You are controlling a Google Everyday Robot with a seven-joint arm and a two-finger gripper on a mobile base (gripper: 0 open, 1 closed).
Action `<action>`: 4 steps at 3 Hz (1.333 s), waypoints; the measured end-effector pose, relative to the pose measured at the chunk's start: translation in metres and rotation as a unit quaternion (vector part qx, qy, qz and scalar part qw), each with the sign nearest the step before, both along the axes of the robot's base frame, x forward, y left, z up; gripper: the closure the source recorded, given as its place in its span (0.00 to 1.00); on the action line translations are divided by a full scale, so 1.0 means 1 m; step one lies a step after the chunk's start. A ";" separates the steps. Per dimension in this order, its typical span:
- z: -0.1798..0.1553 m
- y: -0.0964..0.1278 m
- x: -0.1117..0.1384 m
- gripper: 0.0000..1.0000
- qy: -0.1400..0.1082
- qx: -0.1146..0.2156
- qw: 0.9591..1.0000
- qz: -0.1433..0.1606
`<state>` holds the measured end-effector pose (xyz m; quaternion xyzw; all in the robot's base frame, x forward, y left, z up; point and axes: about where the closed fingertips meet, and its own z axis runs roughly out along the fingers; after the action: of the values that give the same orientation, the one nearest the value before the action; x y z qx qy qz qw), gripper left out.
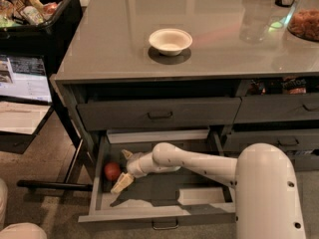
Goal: Pick apple from middle drawer and place on counter
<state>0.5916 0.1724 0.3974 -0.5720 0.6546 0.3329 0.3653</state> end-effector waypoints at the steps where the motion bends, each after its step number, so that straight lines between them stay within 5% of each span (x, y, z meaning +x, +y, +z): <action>1: -0.010 0.003 -0.008 0.00 0.006 0.000 1.000 0.002; 4: -0.023 0.035 -0.023 0.65 0.021 0.026 0.999 0.015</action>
Offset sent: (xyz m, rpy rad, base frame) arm -0.0233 0.0300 -0.0299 0.0317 0.0485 0.0252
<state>0.5689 0.2071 0.3742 -0.5653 0.6446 0.3668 0.3612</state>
